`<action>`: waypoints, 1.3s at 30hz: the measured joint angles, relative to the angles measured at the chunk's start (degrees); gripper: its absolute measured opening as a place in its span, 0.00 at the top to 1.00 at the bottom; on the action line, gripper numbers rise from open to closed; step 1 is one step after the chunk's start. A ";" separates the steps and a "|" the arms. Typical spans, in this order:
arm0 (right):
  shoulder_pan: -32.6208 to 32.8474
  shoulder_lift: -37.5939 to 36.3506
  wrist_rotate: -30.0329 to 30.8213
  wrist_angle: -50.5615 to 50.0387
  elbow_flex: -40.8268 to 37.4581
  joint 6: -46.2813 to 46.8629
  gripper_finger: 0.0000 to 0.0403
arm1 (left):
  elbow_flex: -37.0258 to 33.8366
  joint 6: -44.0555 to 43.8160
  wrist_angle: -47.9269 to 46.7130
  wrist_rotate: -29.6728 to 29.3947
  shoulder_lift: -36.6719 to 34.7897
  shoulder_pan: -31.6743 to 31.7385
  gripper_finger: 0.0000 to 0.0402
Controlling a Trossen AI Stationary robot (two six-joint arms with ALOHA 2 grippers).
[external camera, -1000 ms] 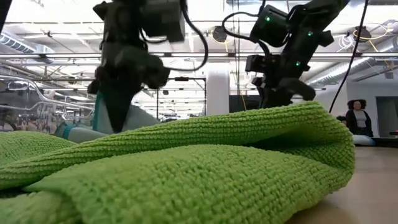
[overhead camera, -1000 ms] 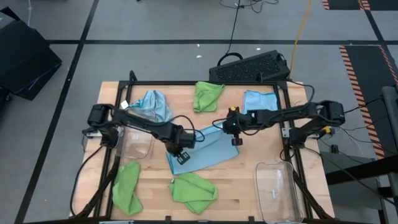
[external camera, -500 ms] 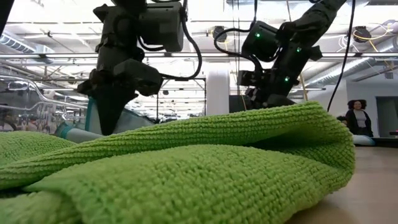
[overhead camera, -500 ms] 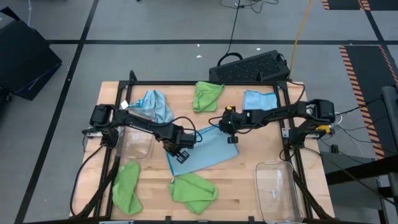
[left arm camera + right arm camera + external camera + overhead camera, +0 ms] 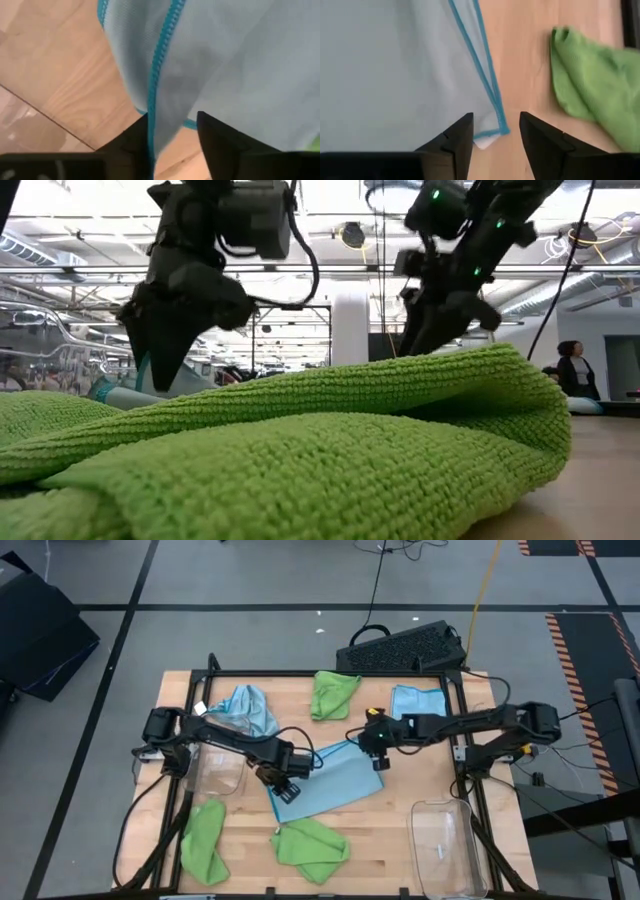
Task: Sort microfiber towel by color & place in baskets
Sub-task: Fold the bottom blue microfiber towel
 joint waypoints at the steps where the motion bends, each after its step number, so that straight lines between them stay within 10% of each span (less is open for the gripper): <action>1: 0.71 -0.67 -0.91 0.17 0.02 -0.07 0.62 | 0.00 0.12 -0.06 -0.10 -0.69 0.00 0.58; 14: 6.67 5.84 -7.45 9.37 -1.70 4.12 0.65 | 0.04 -6.04 0.50 -17.36 -9.87 -1.45 0.66; 29: 9.90 7.16 -12.30 9.88 -1.70 8.41 0.65 | -0.17 -6.01 4.65 -0.68 -0.19 13.36 0.51; 39: 9.86 7.13 -11.87 9.62 -1.70 10.58 0.65 | -0.17 -0.11 4.33 6.66 0.09 12.09 0.50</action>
